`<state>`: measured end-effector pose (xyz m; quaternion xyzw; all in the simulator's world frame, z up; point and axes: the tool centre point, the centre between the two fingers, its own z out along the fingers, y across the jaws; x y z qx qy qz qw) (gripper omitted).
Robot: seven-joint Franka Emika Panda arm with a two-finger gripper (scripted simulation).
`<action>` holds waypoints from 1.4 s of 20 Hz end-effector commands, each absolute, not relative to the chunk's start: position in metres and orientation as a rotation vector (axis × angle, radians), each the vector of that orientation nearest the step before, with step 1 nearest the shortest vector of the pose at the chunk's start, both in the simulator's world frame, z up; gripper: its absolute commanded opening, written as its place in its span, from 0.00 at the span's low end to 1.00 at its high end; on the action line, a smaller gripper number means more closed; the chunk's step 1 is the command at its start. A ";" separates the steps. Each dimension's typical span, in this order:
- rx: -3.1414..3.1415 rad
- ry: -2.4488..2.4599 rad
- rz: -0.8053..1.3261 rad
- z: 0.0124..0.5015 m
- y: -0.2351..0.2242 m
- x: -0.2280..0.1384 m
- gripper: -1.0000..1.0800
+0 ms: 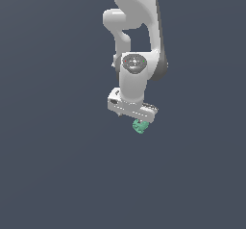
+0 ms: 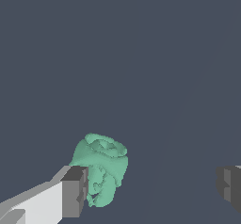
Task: Pick up the object and move it to a goal position.
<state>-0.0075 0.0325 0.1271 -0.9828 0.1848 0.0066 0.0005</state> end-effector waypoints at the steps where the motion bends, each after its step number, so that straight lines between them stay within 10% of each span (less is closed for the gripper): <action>1: -3.070 0.663 0.018 0.122 0.041 -0.009 0.96; 28: -2.928 1.138 0.001 0.090 0.092 -0.024 0.96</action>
